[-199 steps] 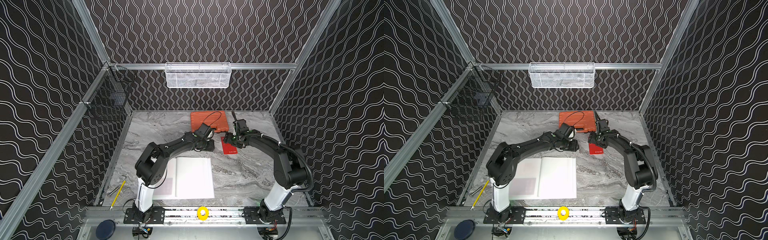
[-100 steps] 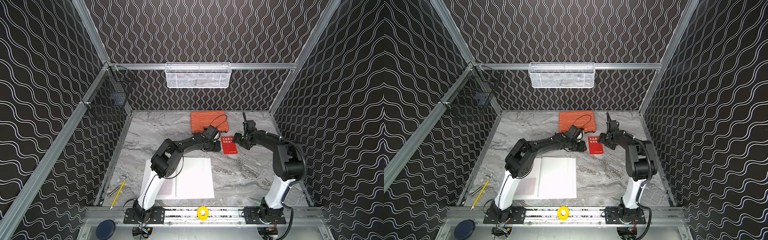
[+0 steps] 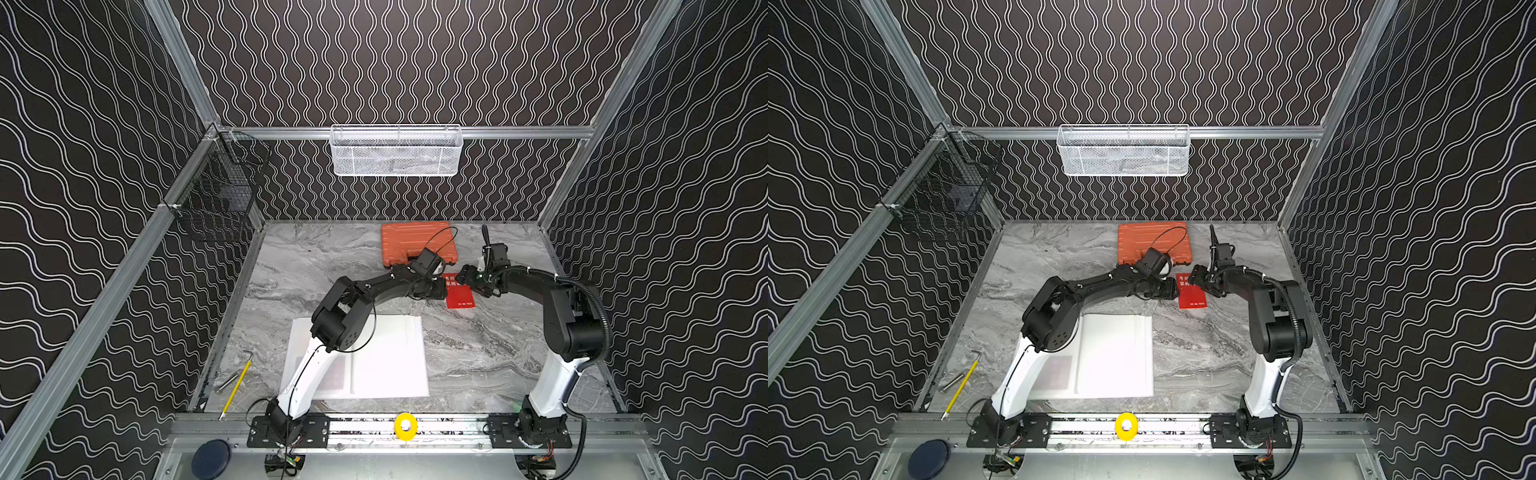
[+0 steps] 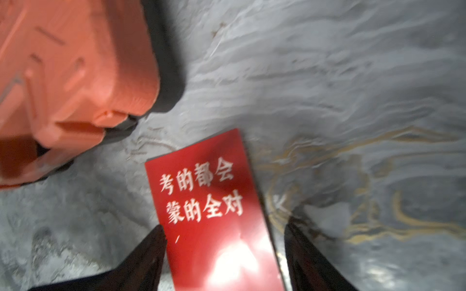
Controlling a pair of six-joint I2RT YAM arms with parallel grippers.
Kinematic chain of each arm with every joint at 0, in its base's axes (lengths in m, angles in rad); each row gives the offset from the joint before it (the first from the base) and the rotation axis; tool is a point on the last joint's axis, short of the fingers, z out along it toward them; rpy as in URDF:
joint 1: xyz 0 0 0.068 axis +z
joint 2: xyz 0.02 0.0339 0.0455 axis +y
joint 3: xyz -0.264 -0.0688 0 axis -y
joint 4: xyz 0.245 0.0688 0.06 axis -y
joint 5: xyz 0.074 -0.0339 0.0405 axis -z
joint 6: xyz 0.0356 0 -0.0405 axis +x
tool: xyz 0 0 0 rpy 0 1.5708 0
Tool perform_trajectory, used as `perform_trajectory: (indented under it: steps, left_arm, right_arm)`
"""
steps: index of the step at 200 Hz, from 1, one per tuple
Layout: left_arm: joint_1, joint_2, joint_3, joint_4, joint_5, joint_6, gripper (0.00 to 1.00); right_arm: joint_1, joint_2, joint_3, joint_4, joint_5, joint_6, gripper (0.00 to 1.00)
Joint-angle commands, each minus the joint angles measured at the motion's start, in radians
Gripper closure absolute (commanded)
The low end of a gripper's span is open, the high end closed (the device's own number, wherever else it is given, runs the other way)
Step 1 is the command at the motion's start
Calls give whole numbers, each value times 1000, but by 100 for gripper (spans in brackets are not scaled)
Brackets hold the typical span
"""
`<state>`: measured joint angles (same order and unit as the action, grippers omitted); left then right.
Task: Place the photos into the photo albums
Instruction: Pick up the photo at the center of the board.
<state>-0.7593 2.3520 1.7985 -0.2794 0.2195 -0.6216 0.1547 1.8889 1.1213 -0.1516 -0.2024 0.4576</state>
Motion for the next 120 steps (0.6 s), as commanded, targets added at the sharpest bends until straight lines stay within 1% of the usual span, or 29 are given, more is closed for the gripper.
perform_trajectory:
  steps: [1,35,70,109,120]
  left_arm:
    - [0,10,1,-71,-32,-10,58]
    - [1,15,-2,-83,-38,-14,58]
    - [0,1,-35,-67,-30,-24,59]
    - [0,-23,-79,-41,-12,-34,60]
    - [1,-30,-86,-41,-12,-32,60]
  right_arm:
    - [15,-25,-24,-74,-44,26,25]
    - [19,-48,-30,-71,-69,26,26]
    - [19,-66,-22,-62,-106,30,27]
    - [16,-80,-36,-1,-181,75,27]
    - [16,-85,-37,-1,-179,83,27]
